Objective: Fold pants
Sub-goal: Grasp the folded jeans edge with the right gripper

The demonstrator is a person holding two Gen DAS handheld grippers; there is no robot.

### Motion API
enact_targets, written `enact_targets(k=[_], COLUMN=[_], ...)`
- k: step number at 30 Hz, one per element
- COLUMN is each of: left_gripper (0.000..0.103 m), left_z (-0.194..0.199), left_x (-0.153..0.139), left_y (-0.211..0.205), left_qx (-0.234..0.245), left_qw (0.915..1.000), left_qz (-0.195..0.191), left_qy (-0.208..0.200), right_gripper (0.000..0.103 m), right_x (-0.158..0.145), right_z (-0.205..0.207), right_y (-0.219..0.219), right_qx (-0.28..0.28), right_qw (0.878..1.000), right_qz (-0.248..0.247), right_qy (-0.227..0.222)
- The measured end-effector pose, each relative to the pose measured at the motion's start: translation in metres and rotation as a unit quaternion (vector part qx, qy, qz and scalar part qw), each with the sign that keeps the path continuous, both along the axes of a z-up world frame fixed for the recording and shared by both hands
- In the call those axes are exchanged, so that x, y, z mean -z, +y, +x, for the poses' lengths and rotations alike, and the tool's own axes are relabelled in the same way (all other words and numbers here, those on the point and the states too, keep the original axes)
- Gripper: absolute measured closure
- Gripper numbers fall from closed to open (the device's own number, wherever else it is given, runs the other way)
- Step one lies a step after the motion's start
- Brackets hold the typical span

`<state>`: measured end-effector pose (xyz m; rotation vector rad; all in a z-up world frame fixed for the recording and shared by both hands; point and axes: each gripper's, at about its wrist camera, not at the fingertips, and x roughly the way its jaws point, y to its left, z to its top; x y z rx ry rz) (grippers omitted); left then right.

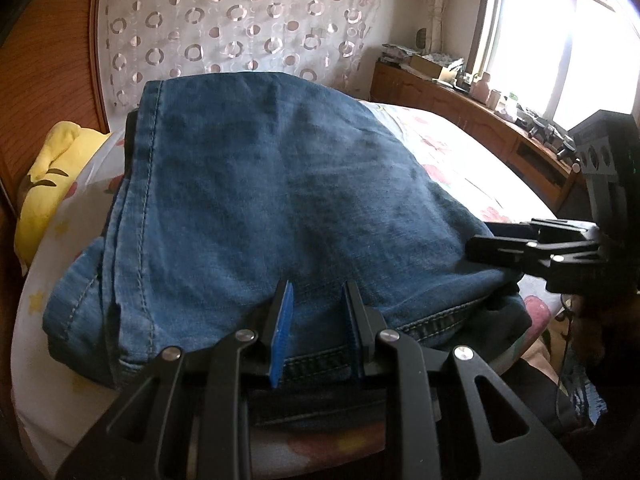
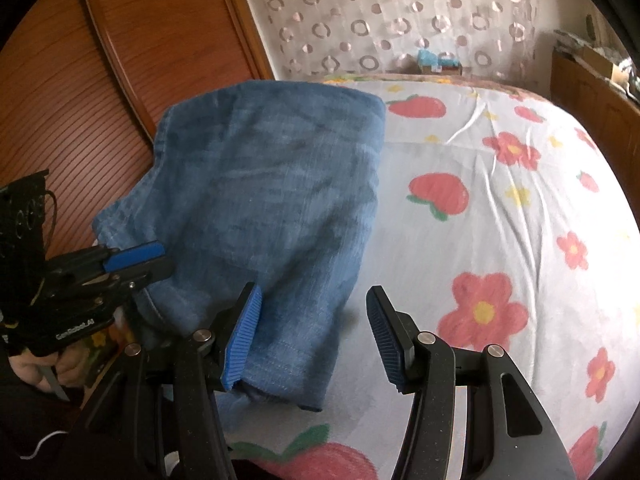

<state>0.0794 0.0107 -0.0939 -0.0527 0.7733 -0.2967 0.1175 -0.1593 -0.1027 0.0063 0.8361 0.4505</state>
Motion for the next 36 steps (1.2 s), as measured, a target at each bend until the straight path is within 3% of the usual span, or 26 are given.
enact_targets(k=[6, 7, 8, 10, 19, 26, 30, 36], left_gripper=[0.080, 0.080, 0.080, 0.079, 0.079, 0.079, 0.079, 0.079], left_z=[-0.001, -0.001, -0.001, -0.002, -0.003, -0.003, -0.004, -0.016], left_x=[0.002, 0.002, 0.002, 0.003, 0.005, 0.002, -0.004, -0.026], left_y=[0.004, 0.004, 0.004, 0.006, 0.008, 0.011, 0.018, 0.033], left_qx=[-0.002, -0.002, -0.002, -0.002, -0.002, 0.000, -0.002, -0.016], left_qw=[1.0000, 1.0000, 1.0000, 1.0000, 0.9999, 0.9998, 0.9997, 0.9987], left_qz=[-0.005, -0.005, -0.004, -0.006, -0.008, -0.019, -0.026, -0.038], left_qy=[-0.002, -0.004, -0.004, -0.006, -0.005, -0.003, -0.003, -0.029], right_gripper=[0.048, 0.061, 0.068, 0.071, 0.083, 0.086, 0.087, 0.088], right_x=[0.003, 0.003, 0.003, 0.002, -0.007, -0.033, -0.048, -0.075], right_z=[0.003, 0.003, 0.002, 0.001, 0.006, 0.002, 0.001, 0.004], right_y=[0.012, 0.016, 0.022, 0.028, 0.024, 0.021, 0.032, 0.048], right_qx=[-0.005, -0.016, -0.026, -0.028, -0.034, -0.051, -0.062, -0.079], right_qw=[1.000, 1.000, 0.999, 0.998, 0.999, 0.999, 0.997, 0.995], right_qz=[-0.016, -0.021, -0.028, -0.046, -0.013, 0.005, -0.015, -0.017], right_qy=[0.001, 0.002, -0.001, -0.011, 0.000, -0.017, -0.033, -0.055])
